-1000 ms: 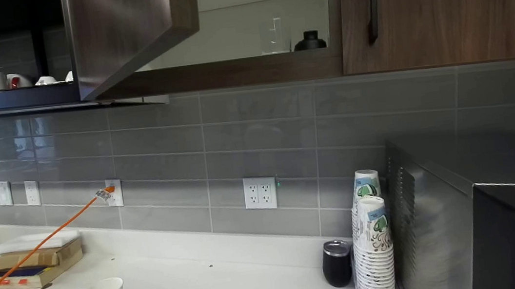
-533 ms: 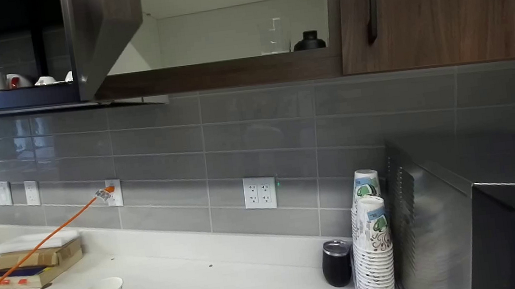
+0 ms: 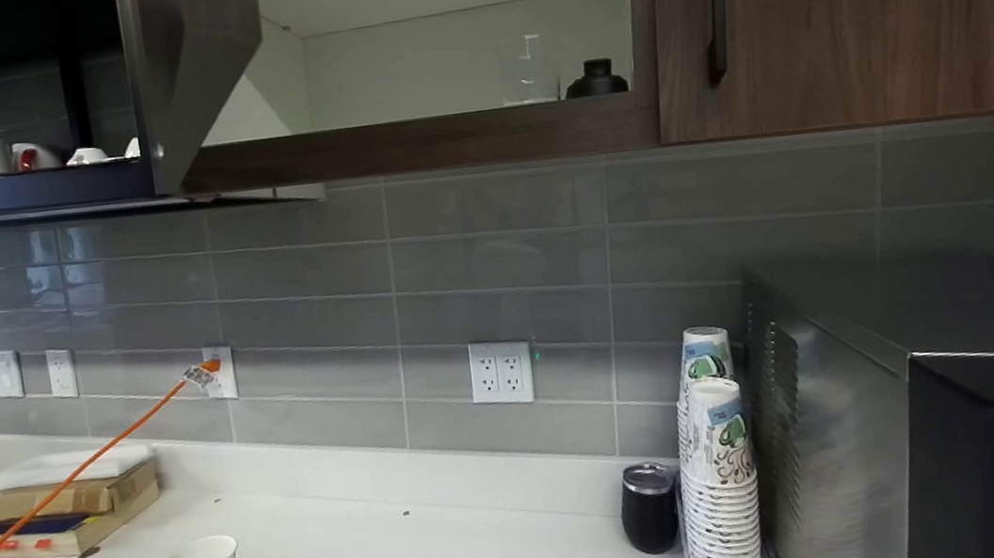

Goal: Open and close the cabinet

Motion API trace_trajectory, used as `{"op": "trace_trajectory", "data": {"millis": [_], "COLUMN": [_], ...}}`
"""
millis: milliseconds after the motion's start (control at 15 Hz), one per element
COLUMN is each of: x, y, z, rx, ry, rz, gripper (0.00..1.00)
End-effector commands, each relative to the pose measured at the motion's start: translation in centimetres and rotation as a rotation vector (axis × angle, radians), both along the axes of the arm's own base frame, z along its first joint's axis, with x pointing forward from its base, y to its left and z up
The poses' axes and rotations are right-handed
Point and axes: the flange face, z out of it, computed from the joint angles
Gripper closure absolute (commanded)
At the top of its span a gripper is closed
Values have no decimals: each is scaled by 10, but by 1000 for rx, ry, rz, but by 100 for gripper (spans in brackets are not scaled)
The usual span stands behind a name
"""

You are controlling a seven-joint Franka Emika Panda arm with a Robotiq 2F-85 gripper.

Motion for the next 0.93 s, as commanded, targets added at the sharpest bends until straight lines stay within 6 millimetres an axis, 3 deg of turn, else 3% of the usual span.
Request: {"op": "trace_trajectory", "data": {"millis": [0,400,867], "x": [-8,-7,13], "y": [5,16,34], "z": [5,13,38], "rx": [-17,19,34], "ry": [-16,-93,-305], "rz": [47,11,-203], "gripper": [0,0,0]}}
